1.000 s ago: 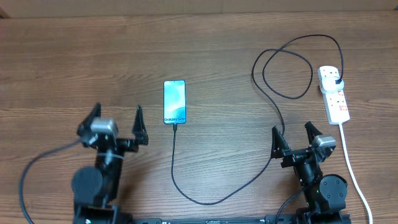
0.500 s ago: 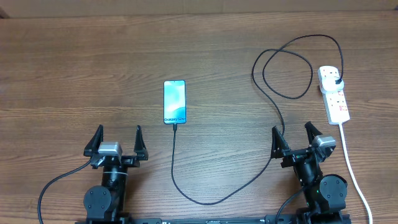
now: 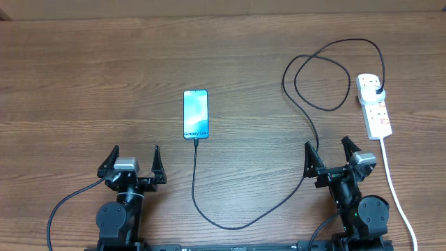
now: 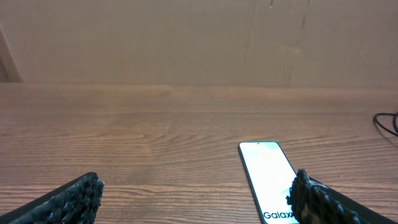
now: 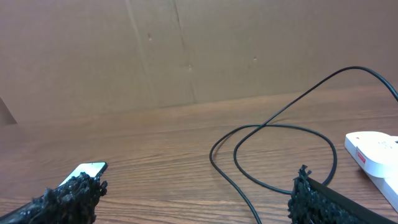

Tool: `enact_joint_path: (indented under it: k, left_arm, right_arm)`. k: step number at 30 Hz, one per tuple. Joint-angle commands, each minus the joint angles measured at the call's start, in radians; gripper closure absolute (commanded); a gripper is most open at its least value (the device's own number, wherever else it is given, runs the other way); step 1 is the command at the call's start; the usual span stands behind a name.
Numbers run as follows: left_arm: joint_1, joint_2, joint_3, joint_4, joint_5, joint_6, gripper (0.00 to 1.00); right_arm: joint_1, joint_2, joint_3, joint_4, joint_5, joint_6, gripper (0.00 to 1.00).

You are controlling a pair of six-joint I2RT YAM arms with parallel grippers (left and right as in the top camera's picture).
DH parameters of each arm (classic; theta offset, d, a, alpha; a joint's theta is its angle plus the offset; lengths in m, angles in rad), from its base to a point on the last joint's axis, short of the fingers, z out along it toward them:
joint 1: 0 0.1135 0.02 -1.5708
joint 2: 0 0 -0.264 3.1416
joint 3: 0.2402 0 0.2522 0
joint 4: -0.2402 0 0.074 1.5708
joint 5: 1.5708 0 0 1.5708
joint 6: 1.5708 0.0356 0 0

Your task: Plug charger to phone and switch on socket

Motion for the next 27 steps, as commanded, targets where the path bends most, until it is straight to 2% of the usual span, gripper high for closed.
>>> enact_joint_path:
  k: [1,27]
  left_arm:
    - [0.013,-0.009,-0.004,0.0,0.018,-0.003,0.0]
    - [0.013,-0.009,-0.004,0.0,0.018,-0.003,0.0]
  right_arm:
    - [0.006,-0.012,-0.011,0.005,0.01,-0.002,0.0]
    - [0.006,-0.012,-0.011,0.005,0.01,-0.002,0.0]
